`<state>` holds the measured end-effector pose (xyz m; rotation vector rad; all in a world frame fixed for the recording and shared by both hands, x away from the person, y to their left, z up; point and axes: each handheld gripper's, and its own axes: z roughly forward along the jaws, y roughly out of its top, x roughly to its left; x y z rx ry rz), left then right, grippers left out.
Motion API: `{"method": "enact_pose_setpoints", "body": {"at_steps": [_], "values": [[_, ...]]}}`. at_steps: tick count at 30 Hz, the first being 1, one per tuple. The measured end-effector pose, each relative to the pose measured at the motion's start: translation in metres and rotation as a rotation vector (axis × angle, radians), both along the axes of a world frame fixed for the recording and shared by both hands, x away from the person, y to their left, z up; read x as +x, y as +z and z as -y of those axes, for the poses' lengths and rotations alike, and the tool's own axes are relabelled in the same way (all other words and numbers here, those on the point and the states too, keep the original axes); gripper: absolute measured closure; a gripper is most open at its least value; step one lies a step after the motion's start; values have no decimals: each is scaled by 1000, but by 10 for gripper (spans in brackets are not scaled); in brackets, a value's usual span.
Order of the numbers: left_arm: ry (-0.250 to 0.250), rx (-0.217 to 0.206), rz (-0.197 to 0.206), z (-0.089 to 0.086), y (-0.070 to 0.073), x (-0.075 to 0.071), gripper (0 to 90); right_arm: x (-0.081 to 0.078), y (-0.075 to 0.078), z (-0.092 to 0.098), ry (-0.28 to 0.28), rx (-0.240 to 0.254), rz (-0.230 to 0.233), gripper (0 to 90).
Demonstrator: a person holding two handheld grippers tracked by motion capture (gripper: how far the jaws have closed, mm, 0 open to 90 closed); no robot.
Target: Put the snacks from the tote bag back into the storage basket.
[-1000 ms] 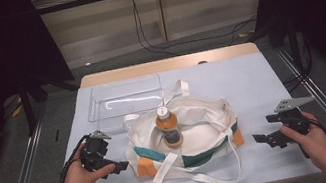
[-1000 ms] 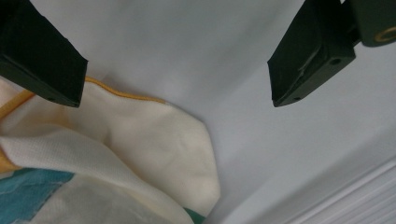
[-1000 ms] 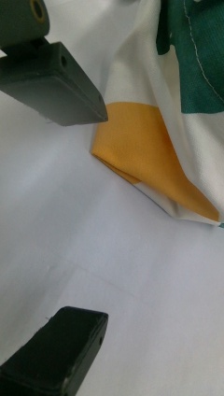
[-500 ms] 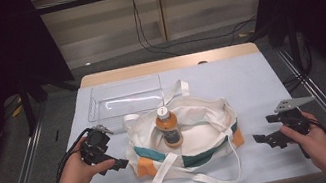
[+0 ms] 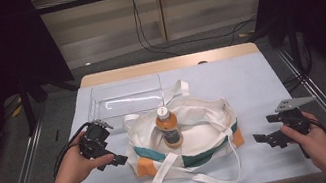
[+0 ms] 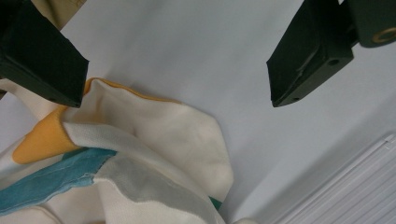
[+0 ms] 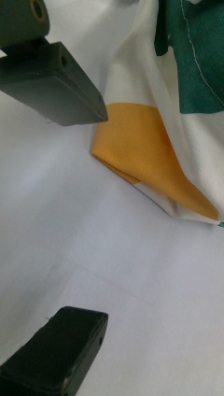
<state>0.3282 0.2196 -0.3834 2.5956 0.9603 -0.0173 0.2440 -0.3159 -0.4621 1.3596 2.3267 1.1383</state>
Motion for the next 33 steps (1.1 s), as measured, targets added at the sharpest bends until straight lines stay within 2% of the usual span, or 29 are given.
{"method": "enact_pose_setpoints", "body": {"at_steps": [6, 18, 22, 24, 27, 28, 33], "values": [[1, 3, -4, 6, 7, 3, 51, 0, 0, -1, 5, -3, 8, 45], [-32, 25, -5, 19, 22, 12, 56, 0, 1, 0, 8, -3, 10, 45], [-36, 28, -1, 23, 26, 15, 57, 0, 1, 0, 8, -2, 8, 45], [-35, 15, -5, 24, 28, 17, 58, 0, 1, -1, 9, -1, 8, 45], [-34, 16, -1, 26, 31, 18, 60, 0, 1, -1, 7, -1, 3, 45], [-35, 29, -9, 26, 33, 19, 60, 0, 1, -1, 8, -2, 2, 45], [-43, 24, -13, 30, 37, 21, 61, 0, 1, -2, 11, -1, 1, 45]]}}
